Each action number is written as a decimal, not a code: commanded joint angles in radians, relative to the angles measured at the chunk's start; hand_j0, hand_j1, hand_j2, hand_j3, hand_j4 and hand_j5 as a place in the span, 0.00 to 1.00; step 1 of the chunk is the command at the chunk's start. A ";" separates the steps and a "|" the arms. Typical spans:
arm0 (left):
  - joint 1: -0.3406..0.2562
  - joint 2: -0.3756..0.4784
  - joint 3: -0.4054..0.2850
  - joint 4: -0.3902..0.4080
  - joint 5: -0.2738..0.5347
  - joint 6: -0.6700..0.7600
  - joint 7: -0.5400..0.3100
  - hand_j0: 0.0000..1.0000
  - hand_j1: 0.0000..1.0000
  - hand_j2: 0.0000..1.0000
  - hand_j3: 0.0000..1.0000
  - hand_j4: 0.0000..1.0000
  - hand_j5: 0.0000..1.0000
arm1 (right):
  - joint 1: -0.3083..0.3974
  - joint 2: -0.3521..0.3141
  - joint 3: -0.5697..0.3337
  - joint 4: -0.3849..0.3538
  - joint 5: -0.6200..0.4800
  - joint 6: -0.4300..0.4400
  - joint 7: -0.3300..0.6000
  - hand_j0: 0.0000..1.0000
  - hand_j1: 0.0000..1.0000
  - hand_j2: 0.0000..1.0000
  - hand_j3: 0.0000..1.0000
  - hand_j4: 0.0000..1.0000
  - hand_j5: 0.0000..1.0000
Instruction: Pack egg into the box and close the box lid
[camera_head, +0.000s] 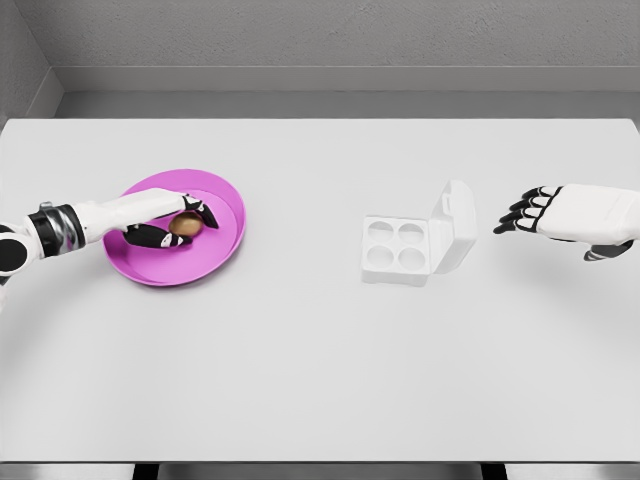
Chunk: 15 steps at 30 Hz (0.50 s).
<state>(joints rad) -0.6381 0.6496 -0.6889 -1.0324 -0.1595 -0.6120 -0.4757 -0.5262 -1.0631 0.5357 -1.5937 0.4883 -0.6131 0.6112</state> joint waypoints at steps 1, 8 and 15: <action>0.000 0.001 0.000 0.002 -0.008 0.001 0.000 0.51 0.51 0.51 0.51 0.51 0.51 | 0.000 -0.001 0.000 0.001 -0.004 0.002 0.000 1.00 1.00 1.00 1.00 1.00 1.00; -0.002 0.001 -0.008 0.000 -0.018 0.001 -0.001 0.33 0.33 0.33 0.33 0.33 0.33 | 0.000 -0.001 0.000 0.001 -0.004 0.002 0.000 1.00 1.00 1.00 1.00 1.00 1.00; -0.008 0.002 -0.008 -0.008 -0.020 0.001 -0.001 0.30 0.30 0.30 0.30 0.30 0.30 | 0.000 -0.001 0.001 0.001 -0.004 0.002 0.000 1.00 1.00 1.00 1.00 1.00 1.00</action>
<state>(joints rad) -0.6488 0.6507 -0.6963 -1.0375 -0.1823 -0.6119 -0.4760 -0.5262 -1.0632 0.5366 -1.5922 0.4882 -0.6132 0.6112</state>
